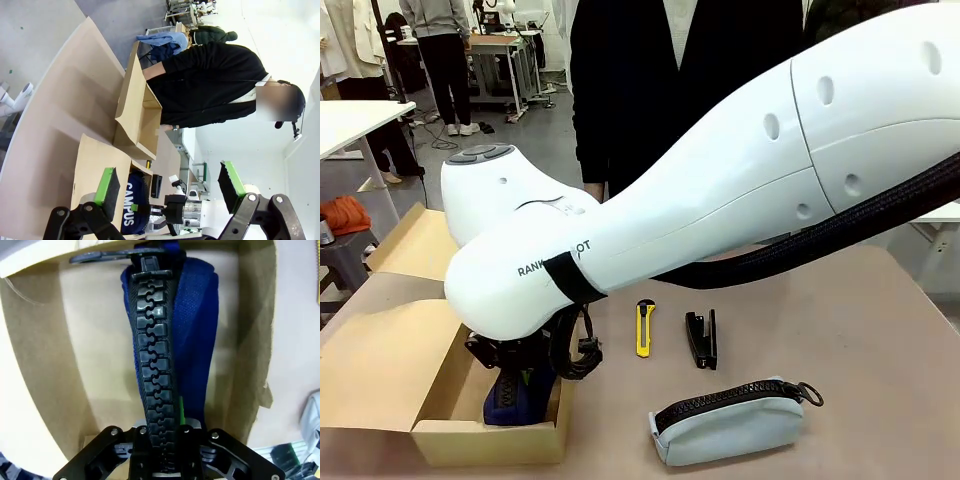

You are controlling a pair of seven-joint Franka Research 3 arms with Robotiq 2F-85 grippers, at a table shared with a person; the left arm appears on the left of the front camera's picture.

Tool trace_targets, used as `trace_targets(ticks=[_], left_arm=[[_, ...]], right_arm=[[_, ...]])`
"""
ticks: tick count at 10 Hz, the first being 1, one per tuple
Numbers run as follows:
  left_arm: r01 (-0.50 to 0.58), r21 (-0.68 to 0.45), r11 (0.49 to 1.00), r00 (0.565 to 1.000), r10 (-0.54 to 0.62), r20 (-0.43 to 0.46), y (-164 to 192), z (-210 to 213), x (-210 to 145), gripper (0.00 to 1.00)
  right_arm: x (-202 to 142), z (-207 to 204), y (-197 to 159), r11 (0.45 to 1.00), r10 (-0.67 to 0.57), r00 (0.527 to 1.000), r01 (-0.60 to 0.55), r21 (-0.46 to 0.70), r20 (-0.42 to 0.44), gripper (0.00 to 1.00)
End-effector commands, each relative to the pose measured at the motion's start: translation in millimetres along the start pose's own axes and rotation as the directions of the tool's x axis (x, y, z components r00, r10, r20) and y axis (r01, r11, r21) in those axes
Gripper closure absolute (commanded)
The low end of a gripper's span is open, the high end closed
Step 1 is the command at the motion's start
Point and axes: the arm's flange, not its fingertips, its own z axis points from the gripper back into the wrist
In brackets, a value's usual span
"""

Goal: Place items inside the box.
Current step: Pick up a Pencil pouch or Stapler and place it inside the Mailer Box closest to the robot.

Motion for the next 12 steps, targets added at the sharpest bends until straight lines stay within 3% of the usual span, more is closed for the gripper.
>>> trace_targets(ticks=[1, 2, 3, 4, 6, 7, 8, 12], left_arm=[[0.015, -0.02, 1.0, 1.0, -0.015, 0.008, -0.6, -1.1, 0.1, 0.0], [0.015, -0.02, 1.0, 1.0, -0.015, 0.008, -0.6, -1.1, 0.1, 0.0], [0.015, -0.02, 1.0, 1.0, -0.015, 0.008, -0.6, -1.1, 0.1, 0.0], [0.015, -0.02, 1.0, 1.0, -0.015, 0.008, -0.6, -1.1, 0.1, 0.0], [0.015, -0.02, 1.0, 1.0, -0.015, 0.008, -0.6, -1.1, 0.1, 0.0], [0.015, -0.02, 1.0, 1.0, -0.015, 0.008, -0.6, -1.1, 0.1, 0.0], [0.015, -0.02, 1.0, 1.0, -0.015, 0.008, -0.6, -1.1, 0.1, 0.0], [0.015, -0.02, 1.0, 1.0, -0.015, 0.008, -0.6, -1.1, 0.1, 0.0]], right_arm=[[1.3, -3.4, -8.8, 1.0, 0.019, 1.0, -0.019, 0.011, -0.001, 0.93], [1.7, -3.1, -9.3, 1.0, 0.026, 1.0, -0.026, 0.011, -0.01, 0.52], [1.8, -3.0, -9.7, 0.999, 0.033, 0.999, -0.033, 0.0, -0.013, 0.35], [1.8, -2.9, -10.2, 0.999, 0.036, 0.999, -0.037, -0.004, -0.015, 0.0], [2.0, 1.1, -14.5, 0.999, 0.035, 0.999, -0.035, 0.011, -0.011, 0.0], [2.3, 3.1, -16.8, 0.999, 0.035, 0.999, -0.035, 0.015, -0.008, 0.11], [2.6, 4.9, -18.3, 0.999, 0.041, 0.999, -0.041, 0.016, -0.006, 0.02], [-6.6, 19.1, -15.3, 0.996, 0.094, 0.995, -0.094, -0.001, 0.024, 0.0]])
